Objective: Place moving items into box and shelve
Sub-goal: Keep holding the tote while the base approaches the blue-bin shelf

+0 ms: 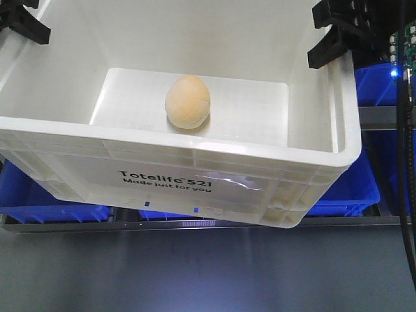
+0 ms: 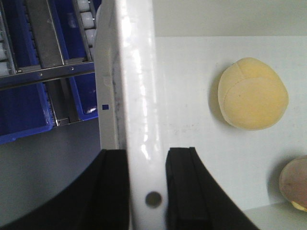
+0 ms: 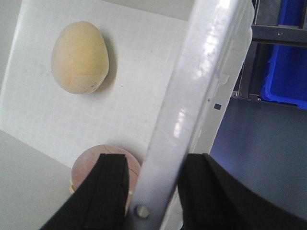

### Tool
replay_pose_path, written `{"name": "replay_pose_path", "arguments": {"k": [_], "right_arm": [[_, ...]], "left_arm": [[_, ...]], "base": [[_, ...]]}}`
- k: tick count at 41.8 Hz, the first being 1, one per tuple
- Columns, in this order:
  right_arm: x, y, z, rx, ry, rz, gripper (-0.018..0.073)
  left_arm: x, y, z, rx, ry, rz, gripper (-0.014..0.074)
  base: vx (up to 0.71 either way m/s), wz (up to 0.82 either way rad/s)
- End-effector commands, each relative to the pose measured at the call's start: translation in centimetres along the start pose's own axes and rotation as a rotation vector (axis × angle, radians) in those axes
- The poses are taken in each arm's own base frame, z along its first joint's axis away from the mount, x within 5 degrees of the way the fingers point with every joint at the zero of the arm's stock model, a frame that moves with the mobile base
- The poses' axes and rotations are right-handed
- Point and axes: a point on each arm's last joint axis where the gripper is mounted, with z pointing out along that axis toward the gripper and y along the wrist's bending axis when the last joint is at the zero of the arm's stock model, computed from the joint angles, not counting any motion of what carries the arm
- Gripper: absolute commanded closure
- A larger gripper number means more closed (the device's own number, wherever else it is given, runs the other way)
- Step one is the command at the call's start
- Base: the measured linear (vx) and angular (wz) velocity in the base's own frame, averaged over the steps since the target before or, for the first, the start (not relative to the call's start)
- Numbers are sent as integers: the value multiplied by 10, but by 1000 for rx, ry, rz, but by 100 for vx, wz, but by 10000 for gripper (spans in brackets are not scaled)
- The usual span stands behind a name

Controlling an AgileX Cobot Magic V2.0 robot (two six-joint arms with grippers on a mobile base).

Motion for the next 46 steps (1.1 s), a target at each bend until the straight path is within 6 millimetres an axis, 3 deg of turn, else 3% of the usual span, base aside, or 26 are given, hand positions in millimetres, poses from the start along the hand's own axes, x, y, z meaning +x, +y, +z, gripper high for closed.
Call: {"name": "replay_pose_path", "arguments": {"k": [1,46], "right_arm": [[-3,30,-30,-218,-140,-22,559],[-3,30,-30,-218,-142,-22,559]], "left_arm": [[-8,-33,-33,187,-165,-1,596],[-8,-33,-33,187,-165,-1,596]], "base": [[14,15],[18,1]]}}
